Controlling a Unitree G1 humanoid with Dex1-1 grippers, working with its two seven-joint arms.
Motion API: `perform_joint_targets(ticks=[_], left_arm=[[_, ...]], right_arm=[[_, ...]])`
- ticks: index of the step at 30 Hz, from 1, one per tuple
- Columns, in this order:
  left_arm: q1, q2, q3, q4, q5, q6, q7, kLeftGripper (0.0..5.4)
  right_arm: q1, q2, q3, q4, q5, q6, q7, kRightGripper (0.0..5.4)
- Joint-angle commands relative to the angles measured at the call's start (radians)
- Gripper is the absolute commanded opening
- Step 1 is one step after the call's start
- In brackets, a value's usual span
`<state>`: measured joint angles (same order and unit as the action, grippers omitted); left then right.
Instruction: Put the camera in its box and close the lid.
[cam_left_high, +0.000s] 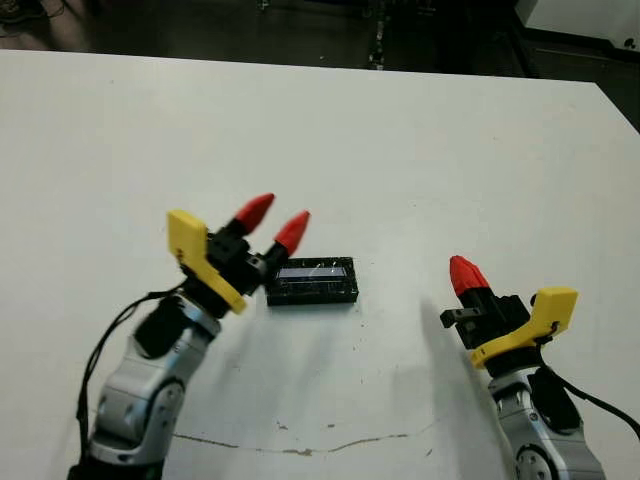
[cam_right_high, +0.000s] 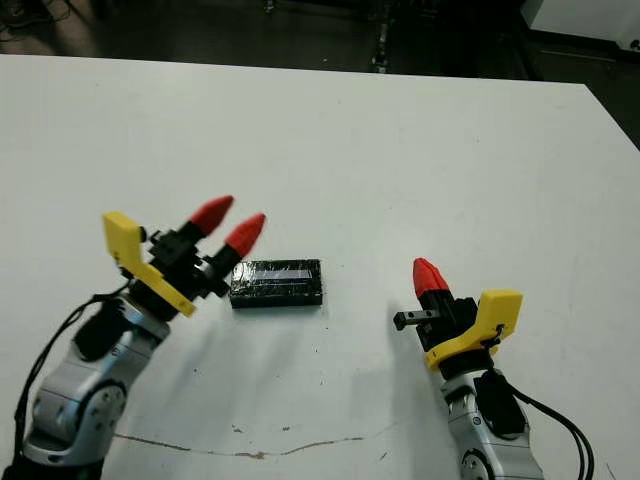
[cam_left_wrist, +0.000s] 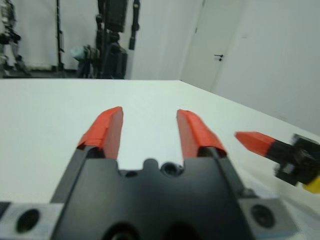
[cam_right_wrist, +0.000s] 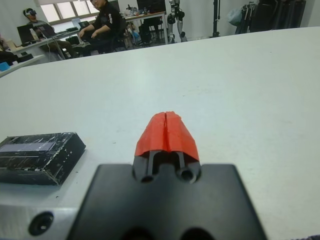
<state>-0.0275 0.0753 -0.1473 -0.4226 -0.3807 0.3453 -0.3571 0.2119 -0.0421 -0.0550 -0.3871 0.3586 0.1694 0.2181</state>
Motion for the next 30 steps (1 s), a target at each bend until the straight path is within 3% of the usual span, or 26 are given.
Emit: perform_joint_targets(ticks=[1,7,12,16,30], left_arm=[[0.019,0.001,-0.042,0.010,0.036,0.031,0.028,1.78],[0.000,-0.038,-0.048,0.029,0.034,0.107,0.106,0.85],[-0.005,-0.023,-0.072,0.029,0.087,0.163,0.151,0.04],[-0.012,-0.020,-0.078,0.034,0.113,0.217,0.176,0.01],[-0.102,-0.081,-0.043,0.029,0.075,0.597,0.285,0.01]], right_arm=[[0.007,-0.003,-0.002,0.003,-0.006,0.002,-0.010,0.00],[0.009,-0.002,-0.002,0.010,-0.002,-0.010,0.000,0.00],[0.010,0.000,0.001,0.009,0.002,-0.010,0.002,0.00],[0.012,0.000,0.004,0.005,0.001,-0.004,0.000,0.00],[0.015,-0.005,0.007,0.004,-0.013,-0.011,0.006,0.00]])
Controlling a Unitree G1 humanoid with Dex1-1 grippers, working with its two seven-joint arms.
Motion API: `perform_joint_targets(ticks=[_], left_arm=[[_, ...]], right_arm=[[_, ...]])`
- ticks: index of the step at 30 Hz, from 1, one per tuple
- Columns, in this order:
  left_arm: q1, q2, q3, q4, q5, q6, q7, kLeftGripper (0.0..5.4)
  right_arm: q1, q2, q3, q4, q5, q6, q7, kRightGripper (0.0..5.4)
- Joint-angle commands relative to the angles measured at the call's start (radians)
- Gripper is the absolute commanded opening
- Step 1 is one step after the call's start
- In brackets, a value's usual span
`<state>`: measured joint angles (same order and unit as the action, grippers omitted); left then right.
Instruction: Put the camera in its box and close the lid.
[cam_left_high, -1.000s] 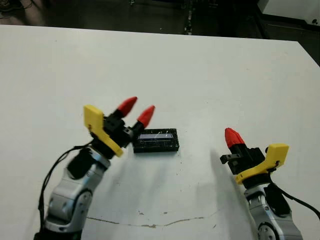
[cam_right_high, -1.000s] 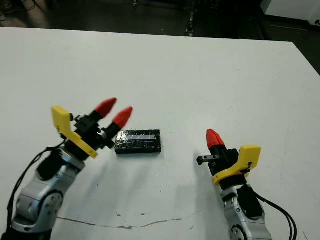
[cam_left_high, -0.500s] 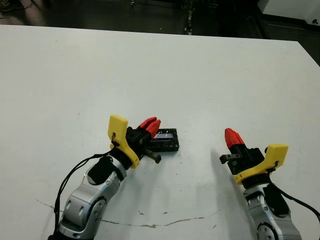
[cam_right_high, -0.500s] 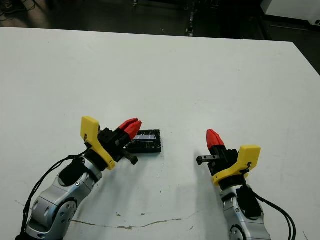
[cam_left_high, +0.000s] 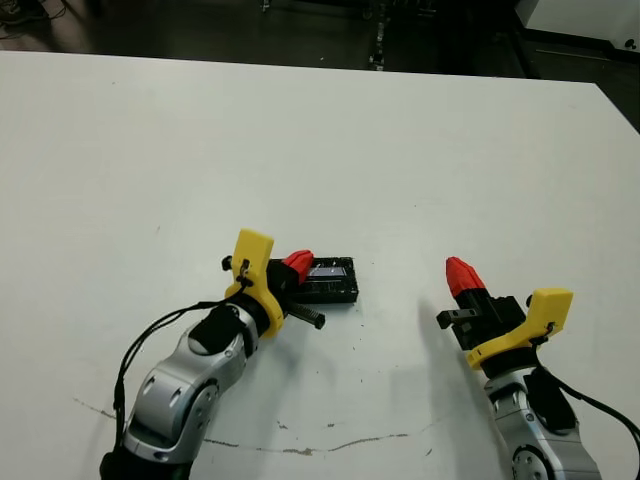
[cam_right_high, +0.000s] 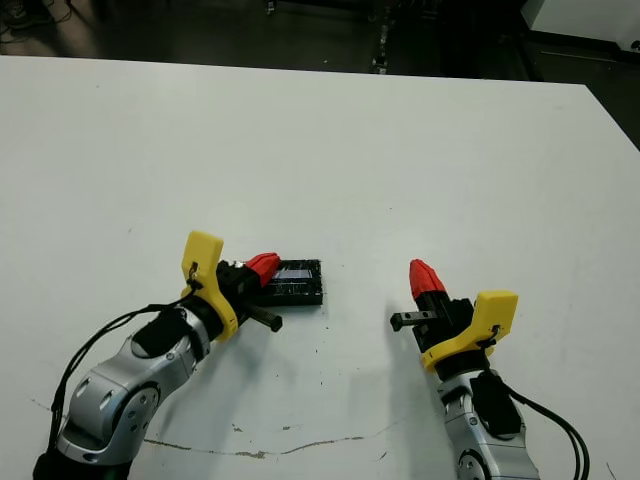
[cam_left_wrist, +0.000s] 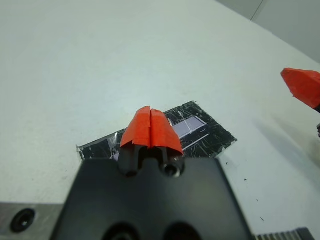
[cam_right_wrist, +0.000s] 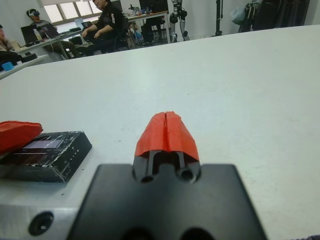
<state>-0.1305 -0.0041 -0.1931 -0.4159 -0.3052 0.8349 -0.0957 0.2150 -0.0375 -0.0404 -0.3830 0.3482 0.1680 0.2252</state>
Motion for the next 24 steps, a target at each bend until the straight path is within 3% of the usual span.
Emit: perform_joint_targets(ticks=[1,9,14,18,20,24], left_arm=[[-0.003,-0.002,0.005,0.020,-0.002,0.132,0.028,0.01],[0.028,-0.017,0.047,-0.017,-0.059,0.216,0.022,0.01],[0.080,0.007,0.075,-0.135,-0.111,0.177,-0.011,0.01],[0.130,0.060,0.097,-0.201,-0.118,0.024,-0.091,0.01],[0.163,0.076,0.109,-0.218,-0.093,-0.106,-0.118,0.01],[0.207,0.080,0.166,-0.159,-0.004,-0.479,-0.153,0.01]], right_arm=[[0.012,-0.010,-0.008,-0.001,-0.002,-0.010,0.000,0.00],[0.018,-0.007,-0.001,-0.007,0.006,0.002,0.002,0.00],[0.020,-0.007,0.000,-0.014,0.011,0.009,-0.001,0.00],[0.021,-0.005,0.000,-0.015,0.005,0.012,-0.011,0.00],[0.019,-0.006,-0.001,-0.018,0.003,0.011,-0.012,0.00],[0.009,-0.006,-0.011,-0.018,0.002,0.001,-0.016,0.00]])
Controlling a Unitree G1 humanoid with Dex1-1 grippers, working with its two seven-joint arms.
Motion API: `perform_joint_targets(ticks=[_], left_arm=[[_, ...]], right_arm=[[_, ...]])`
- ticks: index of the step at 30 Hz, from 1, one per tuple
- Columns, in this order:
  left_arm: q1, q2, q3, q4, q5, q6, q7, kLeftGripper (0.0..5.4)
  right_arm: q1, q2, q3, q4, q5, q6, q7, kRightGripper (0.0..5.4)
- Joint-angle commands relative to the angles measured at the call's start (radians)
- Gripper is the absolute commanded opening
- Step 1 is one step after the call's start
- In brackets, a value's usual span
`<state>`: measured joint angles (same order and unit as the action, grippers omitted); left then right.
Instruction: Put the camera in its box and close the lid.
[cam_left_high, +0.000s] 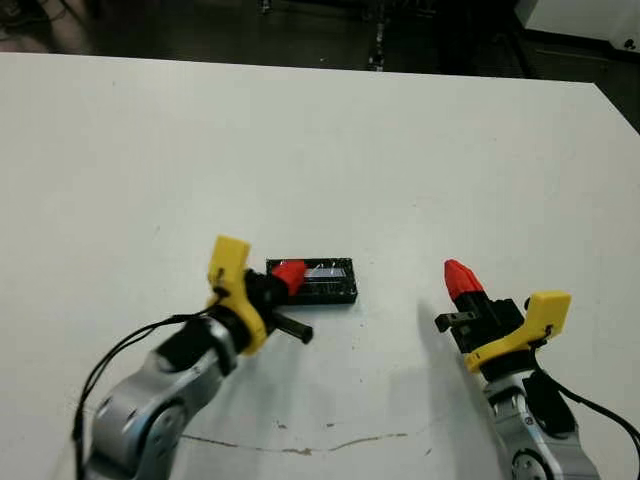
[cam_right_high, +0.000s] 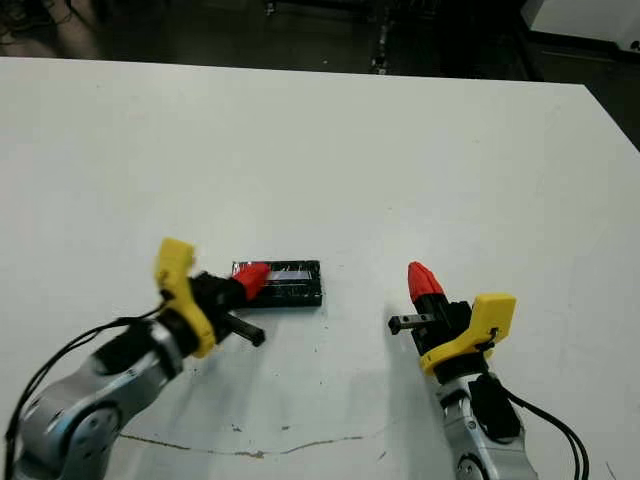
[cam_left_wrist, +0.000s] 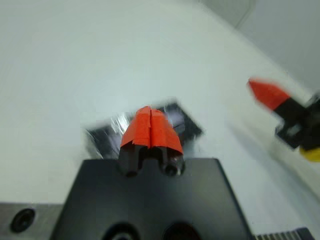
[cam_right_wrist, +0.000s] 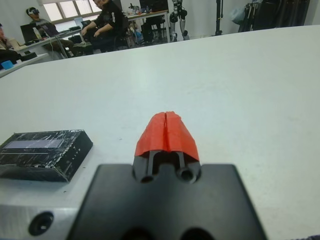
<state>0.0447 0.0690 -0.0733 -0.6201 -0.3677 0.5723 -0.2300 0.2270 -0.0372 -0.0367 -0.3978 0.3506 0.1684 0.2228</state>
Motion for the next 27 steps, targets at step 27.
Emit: perform_joint_targets(ticks=[27], left_arm=[[-0.051,-0.027,0.223,0.563,0.285,-0.931,0.157,0.01]], right_arm=[[-0.162,0.022,-0.042,0.034,-0.055,-0.047,-0.081,0.00]])
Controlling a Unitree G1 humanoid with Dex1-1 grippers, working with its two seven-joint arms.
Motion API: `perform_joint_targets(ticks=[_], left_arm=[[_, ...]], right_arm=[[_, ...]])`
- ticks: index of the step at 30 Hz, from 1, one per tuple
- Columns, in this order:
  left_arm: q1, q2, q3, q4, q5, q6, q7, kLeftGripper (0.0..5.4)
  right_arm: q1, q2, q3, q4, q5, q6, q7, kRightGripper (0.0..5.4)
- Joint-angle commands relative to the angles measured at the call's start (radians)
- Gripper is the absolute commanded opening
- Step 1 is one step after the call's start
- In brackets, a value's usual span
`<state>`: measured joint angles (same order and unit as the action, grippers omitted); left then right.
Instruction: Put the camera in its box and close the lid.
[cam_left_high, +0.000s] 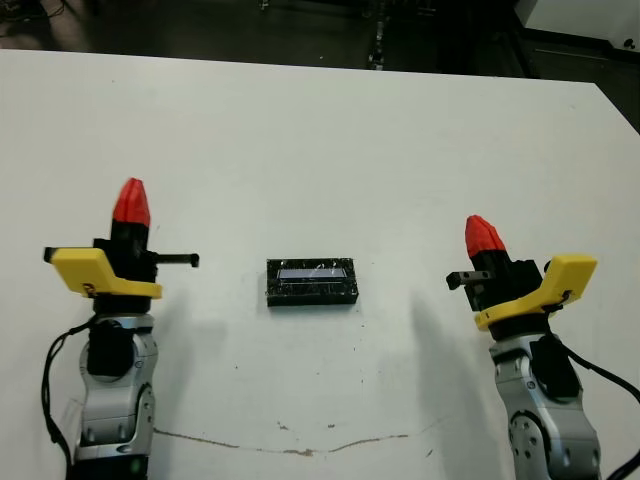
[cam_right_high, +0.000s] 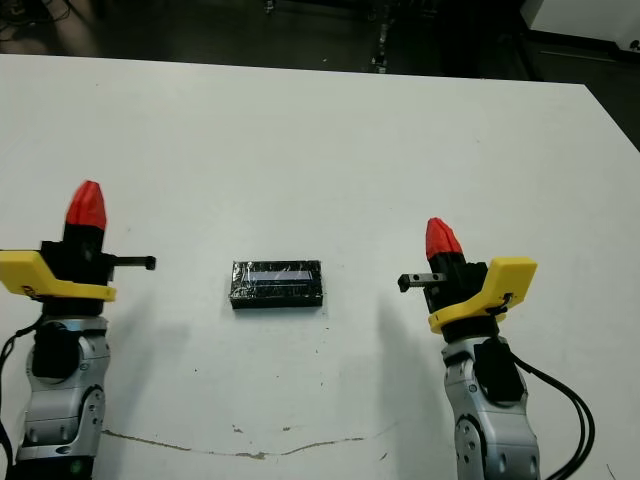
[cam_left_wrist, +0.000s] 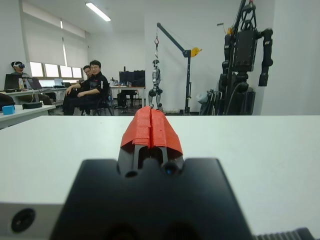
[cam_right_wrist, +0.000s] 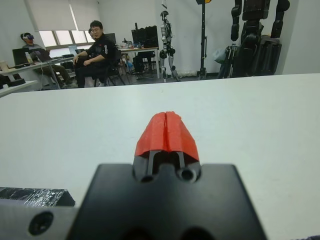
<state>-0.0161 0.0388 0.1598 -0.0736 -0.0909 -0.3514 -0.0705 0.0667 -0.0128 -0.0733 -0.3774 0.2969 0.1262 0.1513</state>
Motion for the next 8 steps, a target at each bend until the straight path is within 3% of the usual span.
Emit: perform_joint_targets(ticks=[1,8], left_arm=[[0.013,0.004,-0.014,0.011,0.010,0.001,0.000,0.01],[0.034,0.004,-0.042,-0.045,0.003,0.077,0.002,0.01]], right_arm=[[-0.002,-0.001,-0.006,0.014,-0.001,-0.004,-0.010,0.00],[-0.004,0.004,0.002,0.013,-0.014,-0.005,-0.014,0.00]])
